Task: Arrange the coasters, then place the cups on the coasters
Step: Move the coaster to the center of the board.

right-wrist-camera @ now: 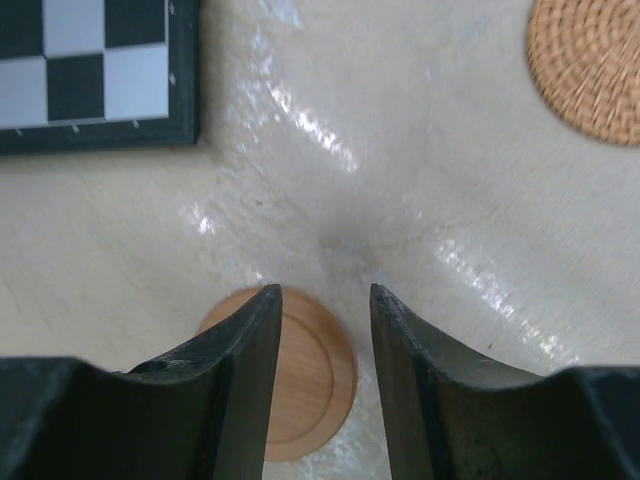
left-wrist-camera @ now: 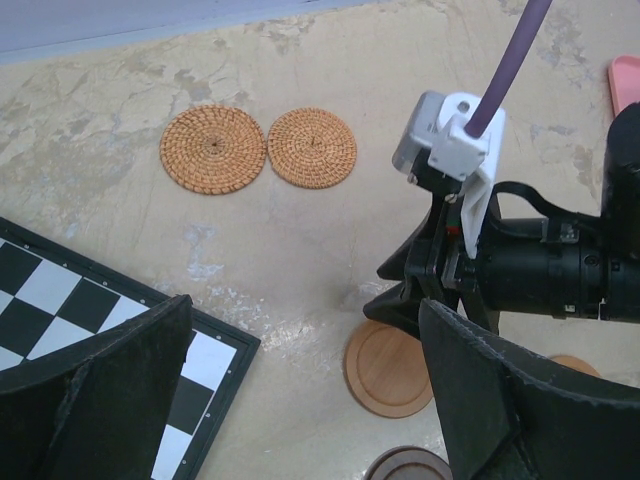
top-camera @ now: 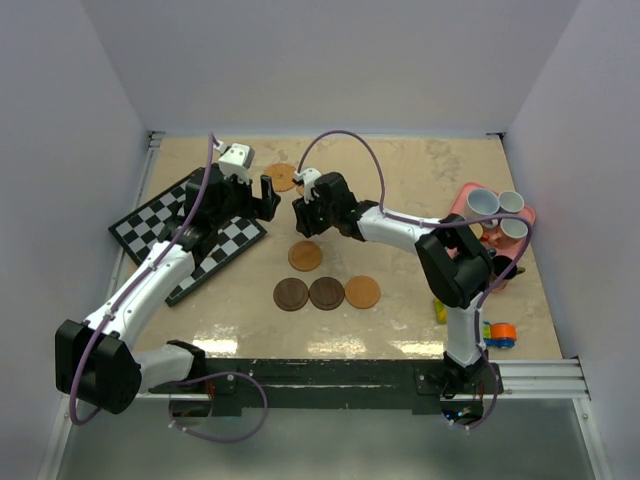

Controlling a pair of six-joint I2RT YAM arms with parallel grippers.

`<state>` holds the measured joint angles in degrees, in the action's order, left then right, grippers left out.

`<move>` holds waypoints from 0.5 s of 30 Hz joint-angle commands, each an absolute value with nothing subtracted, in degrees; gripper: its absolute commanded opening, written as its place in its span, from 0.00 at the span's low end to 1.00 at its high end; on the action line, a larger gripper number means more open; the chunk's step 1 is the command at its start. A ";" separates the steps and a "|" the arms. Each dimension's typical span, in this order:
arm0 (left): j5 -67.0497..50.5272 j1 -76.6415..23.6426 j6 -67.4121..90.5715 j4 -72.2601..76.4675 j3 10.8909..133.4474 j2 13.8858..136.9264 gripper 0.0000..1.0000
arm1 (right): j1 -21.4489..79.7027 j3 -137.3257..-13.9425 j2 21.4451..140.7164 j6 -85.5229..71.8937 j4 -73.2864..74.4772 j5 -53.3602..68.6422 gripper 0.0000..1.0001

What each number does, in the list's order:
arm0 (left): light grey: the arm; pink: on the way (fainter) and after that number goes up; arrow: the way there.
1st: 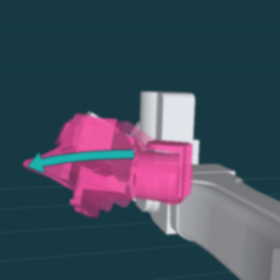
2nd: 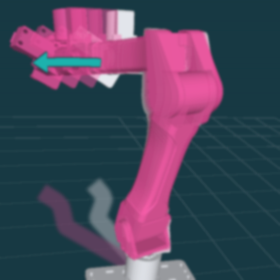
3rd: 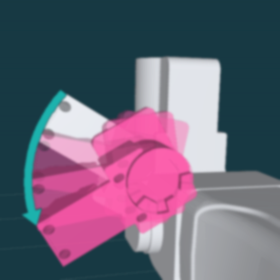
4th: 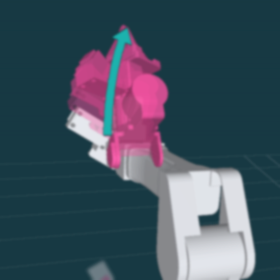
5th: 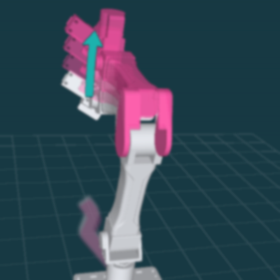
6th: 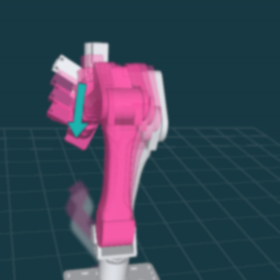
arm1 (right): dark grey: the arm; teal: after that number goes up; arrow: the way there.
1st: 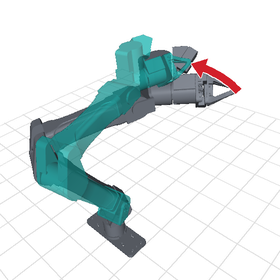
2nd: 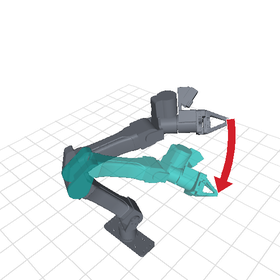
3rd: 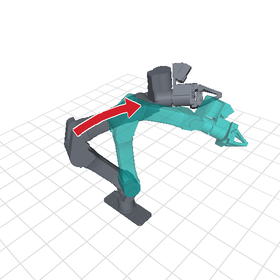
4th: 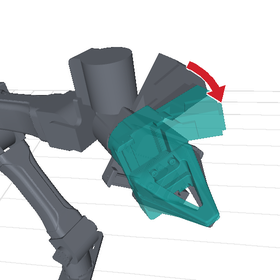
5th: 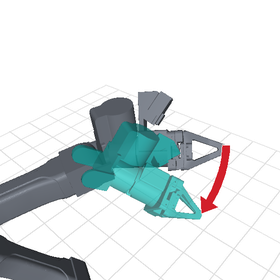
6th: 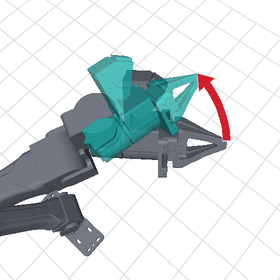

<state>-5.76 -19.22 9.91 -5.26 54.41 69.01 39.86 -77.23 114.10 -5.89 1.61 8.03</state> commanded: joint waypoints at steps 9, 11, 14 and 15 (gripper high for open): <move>-5.80 -19.51 10.28 -3.25 54.76 68.82 1.00 | 42.54 -79.54 116.01 -10.37 -3.16 -0.78 0.43; -5.80 -19.51 10.28 -3.25 54.76 68.82 1.00 | 43.41 -79.37 116.45 -10.46 -3.25 -2.36 0.43; -5.89 -19.51 10.28 -3.25 54.84 68.91 1.00 | 44.73 -79.36 117.07 -10.81 -3.34 -5.35 0.42; -5.89 -19.51 10.28 -3.25 54.76 68.91 1.00 | 45.08 -79.37 117.42 -10.90 -3.60 -5.97 0.42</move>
<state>-5.76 -19.22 9.91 -5.23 54.41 69.01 43.33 -78.91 116.97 -9.61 -1.37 -0.80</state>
